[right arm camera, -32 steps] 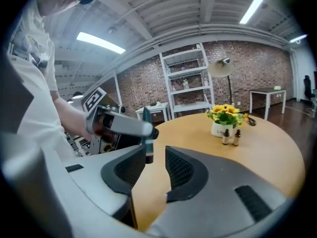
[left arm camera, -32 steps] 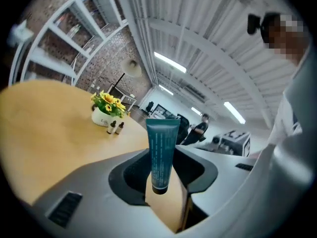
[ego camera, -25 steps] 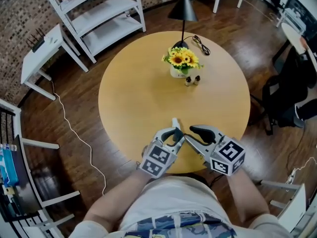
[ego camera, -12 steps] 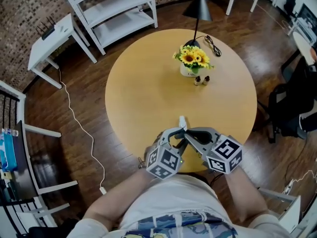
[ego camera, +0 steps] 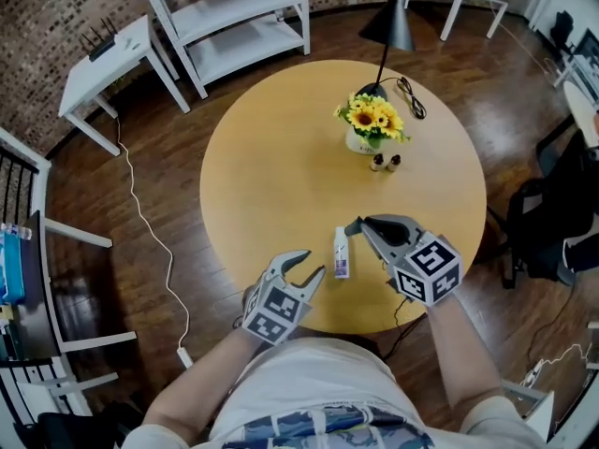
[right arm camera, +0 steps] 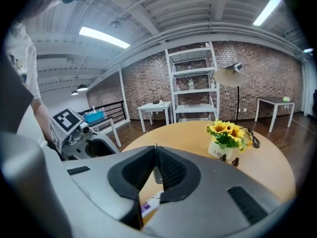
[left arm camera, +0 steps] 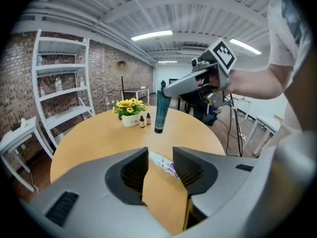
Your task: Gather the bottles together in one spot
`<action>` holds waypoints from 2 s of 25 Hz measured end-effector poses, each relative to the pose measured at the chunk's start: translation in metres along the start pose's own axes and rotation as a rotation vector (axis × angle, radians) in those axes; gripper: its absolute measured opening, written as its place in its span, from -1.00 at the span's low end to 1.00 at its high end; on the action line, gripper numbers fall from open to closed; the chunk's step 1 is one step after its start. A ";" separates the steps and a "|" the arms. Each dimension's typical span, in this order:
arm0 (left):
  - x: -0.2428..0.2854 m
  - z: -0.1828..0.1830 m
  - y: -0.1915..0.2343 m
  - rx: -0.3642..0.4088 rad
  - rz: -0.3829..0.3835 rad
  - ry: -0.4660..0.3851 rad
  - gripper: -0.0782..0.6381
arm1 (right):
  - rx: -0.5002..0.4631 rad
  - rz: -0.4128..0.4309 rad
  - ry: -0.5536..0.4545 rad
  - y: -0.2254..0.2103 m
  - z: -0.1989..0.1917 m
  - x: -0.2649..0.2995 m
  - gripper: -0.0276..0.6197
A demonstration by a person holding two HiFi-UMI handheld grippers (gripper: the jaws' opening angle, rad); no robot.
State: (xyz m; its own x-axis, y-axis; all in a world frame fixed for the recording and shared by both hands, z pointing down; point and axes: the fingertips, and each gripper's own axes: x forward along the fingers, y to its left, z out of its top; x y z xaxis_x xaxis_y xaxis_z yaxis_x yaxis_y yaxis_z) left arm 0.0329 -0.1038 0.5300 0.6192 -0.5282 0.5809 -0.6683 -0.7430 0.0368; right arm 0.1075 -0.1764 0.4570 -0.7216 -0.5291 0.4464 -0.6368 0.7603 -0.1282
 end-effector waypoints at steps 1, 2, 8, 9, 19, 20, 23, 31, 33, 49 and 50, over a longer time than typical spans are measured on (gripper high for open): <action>-0.008 -0.003 0.005 -0.031 0.013 0.002 -0.39 | -0.015 -0.022 0.000 -0.014 0.001 0.005 -0.83; -0.016 -0.007 0.010 -0.060 0.026 0.002 -0.39 | -0.027 -0.043 -0.001 -0.028 0.002 0.011 -0.83; -0.068 -0.032 0.024 -0.197 0.109 0.028 -0.39 | -0.072 -0.160 0.024 -0.109 -0.005 0.063 -0.83; -0.076 -0.037 0.025 -0.219 0.126 0.034 -0.39 | -0.077 -0.176 0.031 -0.121 -0.008 0.072 -0.83; -0.107 -0.067 0.036 -0.388 0.261 0.075 -0.39 | -0.057 -0.293 0.084 -0.207 -0.042 0.151 -0.83; -0.107 -0.068 0.036 -0.397 0.267 0.078 -0.39 | -0.056 -0.303 0.093 -0.211 -0.044 0.154 -0.83; -0.104 -0.072 0.037 -0.416 0.273 0.085 -0.39 | -0.040 -0.325 0.112 -0.222 -0.049 0.159 -0.83; -0.092 -0.072 0.036 -0.427 0.257 0.093 -0.39 | -0.025 -0.346 0.114 -0.232 -0.051 0.165 -0.82; -0.091 -0.071 0.036 -0.424 0.254 0.095 -0.39 | -0.021 -0.350 0.113 -0.232 -0.051 0.165 -0.79; -0.082 -0.070 0.036 -0.376 0.228 0.096 -0.39 | -0.049 -0.364 0.076 -0.229 -0.044 0.152 -0.51; -0.082 -0.072 0.035 -0.375 0.222 0.093 -0.39 | -0.049 -0.369 0.068 -0.227 -0.042 0.147 -0.51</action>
State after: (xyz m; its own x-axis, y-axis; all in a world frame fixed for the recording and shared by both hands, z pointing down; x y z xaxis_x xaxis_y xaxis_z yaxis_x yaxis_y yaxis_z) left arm -0.0702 -0.0568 0.5419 0.4159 -0.6060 0.6781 -0.8947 -0.4062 0.1857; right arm 0.1576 -0.4107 0.5892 -0.4258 -0.7457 0.5125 -0.8356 0.5414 0.0935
